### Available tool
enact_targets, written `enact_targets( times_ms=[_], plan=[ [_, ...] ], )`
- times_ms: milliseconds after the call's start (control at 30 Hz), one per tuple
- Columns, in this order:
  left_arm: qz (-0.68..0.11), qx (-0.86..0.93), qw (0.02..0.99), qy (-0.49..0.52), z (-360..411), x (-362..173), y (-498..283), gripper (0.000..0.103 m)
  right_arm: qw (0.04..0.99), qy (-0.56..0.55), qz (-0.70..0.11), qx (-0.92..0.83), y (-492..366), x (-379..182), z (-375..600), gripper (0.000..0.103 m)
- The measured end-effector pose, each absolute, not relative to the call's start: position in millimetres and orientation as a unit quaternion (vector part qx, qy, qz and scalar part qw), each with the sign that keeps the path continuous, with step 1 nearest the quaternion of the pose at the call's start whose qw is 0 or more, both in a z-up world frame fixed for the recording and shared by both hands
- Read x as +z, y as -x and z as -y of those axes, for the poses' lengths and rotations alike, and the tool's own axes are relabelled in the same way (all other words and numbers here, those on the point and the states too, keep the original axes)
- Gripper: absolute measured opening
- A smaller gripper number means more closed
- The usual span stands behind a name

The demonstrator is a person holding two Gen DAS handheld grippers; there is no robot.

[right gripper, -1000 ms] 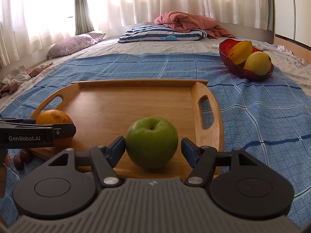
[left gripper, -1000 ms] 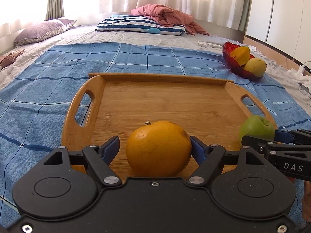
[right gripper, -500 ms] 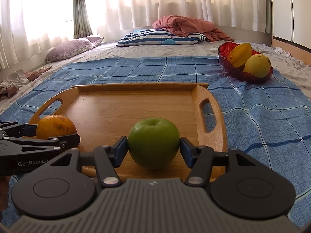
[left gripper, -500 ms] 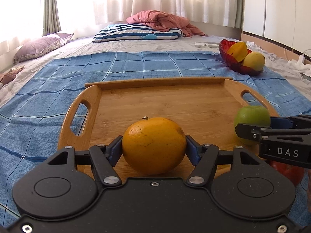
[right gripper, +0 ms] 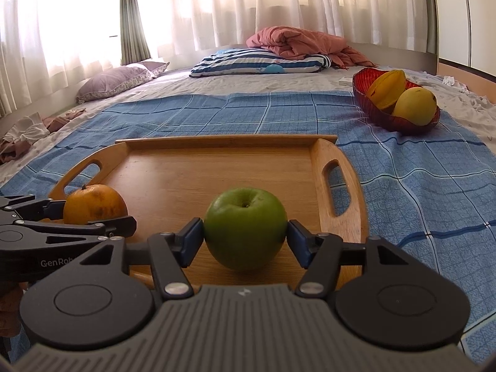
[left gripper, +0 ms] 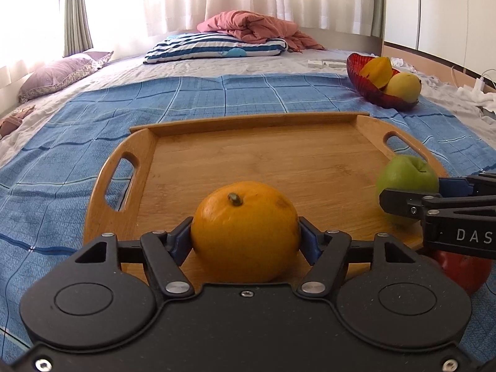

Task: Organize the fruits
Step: 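Lower the orange onto the tray and open the left tool, then withdraw both tools from the tray back toward the remaining fruit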

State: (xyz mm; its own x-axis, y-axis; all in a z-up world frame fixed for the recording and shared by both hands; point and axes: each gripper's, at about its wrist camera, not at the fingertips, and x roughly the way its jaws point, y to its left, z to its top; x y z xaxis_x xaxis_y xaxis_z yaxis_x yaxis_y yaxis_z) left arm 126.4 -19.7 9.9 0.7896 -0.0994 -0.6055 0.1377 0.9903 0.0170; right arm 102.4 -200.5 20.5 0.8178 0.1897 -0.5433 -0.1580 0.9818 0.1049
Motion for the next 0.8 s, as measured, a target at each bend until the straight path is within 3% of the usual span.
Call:
enact_targets(
  times_ms=[100, 233, 800],
  plan=[
    [-0.323, -0.059, 0.944, -0.023, 19, 7, -125, 0.067, 0.951, -0.031, -0.294, 0.095, -99, 22, 202, 0.07],
    [-0.323, -0.06, 0.944, -0.023, 18, 6, -121, 0.077, 0.95, -0.04, -0.293, 0.098, -95, 24, 205, 0.074],
    [-0.286, -0.086, 0.954, 0.013, 3, 31, -81, 0.096, 0.955, -0.068, -0.272, 0.1, -64, 27, 215, 0.088]
  ],
)
